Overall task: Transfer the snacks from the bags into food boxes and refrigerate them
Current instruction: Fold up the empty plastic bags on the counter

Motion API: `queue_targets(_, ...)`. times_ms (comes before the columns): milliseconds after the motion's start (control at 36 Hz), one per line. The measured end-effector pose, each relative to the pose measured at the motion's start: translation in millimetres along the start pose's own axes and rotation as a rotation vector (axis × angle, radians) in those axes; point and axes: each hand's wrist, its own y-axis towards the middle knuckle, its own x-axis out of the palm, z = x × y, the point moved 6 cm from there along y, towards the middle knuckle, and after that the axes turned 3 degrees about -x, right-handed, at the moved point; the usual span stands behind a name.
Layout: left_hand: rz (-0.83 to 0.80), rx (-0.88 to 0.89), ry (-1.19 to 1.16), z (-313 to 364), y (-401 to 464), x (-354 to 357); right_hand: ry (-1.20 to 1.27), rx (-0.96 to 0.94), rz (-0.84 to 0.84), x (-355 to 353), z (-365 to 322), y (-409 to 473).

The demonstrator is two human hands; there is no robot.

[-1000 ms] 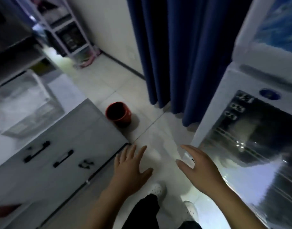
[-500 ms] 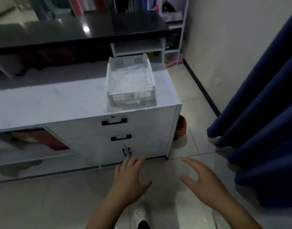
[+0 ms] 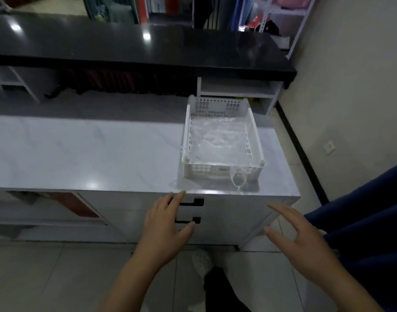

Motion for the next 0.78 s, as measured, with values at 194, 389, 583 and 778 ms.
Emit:
queue_targets(194, 0.134, -0.022, -0.011, 17.7, 79.2, -36.4, 0.048, -0.076, -0.026, -8.3, -29.6, 105.1)
queue_targets(389, 0.18, 0.048, 0.026, 31.8, 145.6, -40.4, -0.239, -0.154, -0.119, -9.9, -52.8, 251.2)
queue_targets(583, 0.285, 0.141, 0.006, 33.1, 170.7, -44.8, -0.666, -0.192, -0.24, 13.7, -56.3, 388.5)
queue_targets(778, 0.098, 0.085, -0.059, 30.2, 177.2, -46.2, -0.797, -0.124, -0.462, 38.3, -47.7, 440.8)
